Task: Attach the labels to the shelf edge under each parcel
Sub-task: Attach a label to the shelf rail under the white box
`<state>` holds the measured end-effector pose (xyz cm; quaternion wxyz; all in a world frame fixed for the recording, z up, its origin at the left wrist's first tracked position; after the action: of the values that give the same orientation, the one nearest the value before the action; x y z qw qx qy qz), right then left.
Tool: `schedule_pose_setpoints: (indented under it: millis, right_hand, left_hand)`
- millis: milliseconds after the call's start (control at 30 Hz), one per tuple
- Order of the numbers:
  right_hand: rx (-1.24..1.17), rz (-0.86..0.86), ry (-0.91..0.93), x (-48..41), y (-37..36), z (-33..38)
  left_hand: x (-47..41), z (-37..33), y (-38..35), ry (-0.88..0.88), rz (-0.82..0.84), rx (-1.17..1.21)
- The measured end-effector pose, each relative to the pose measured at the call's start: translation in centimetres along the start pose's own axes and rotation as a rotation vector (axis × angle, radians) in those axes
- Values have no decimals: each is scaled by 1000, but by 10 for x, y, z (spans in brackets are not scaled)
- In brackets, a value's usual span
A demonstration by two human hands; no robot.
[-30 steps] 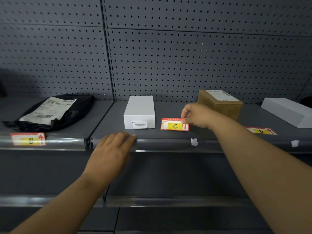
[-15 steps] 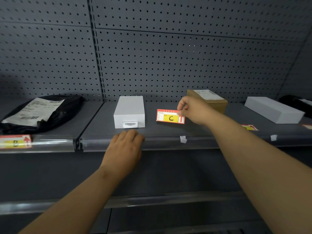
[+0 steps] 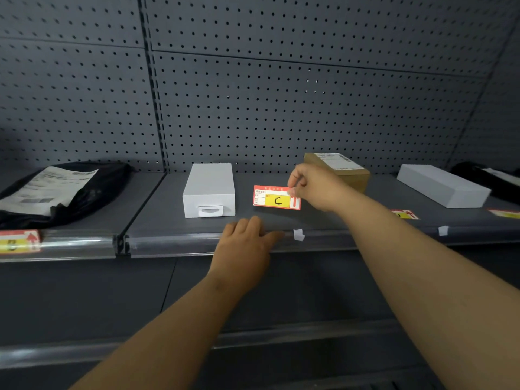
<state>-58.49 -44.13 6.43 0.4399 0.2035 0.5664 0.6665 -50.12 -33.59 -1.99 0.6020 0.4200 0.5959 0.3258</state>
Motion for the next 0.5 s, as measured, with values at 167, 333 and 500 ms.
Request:
schedule_pose_setpoints:
  millis: [167,333,500]
  right_hand:
    - [-29,6,-25,3,1,-9]
    - [-29,13,-47,5,1,-17]
    - [-35,13,-50,7,2,-21]
  left_hand:
    - [-7,-8,-1,51,-56,81]
    - [-13,-16,-2,63,-83,147]
    - [-14,-21,-5,57,-95,155]
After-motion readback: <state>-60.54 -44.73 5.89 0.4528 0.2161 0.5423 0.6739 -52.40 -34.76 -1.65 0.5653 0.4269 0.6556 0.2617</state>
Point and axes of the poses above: each hand's wrist, its own x-axis away from the middle knuckle, its own y-axis out of the back of the hand, z = x × y, the point moved 7 cm from there along -x, towards the middle knuckle, and after that the axes turned 12 degrees about x, right-handed, at the moved point
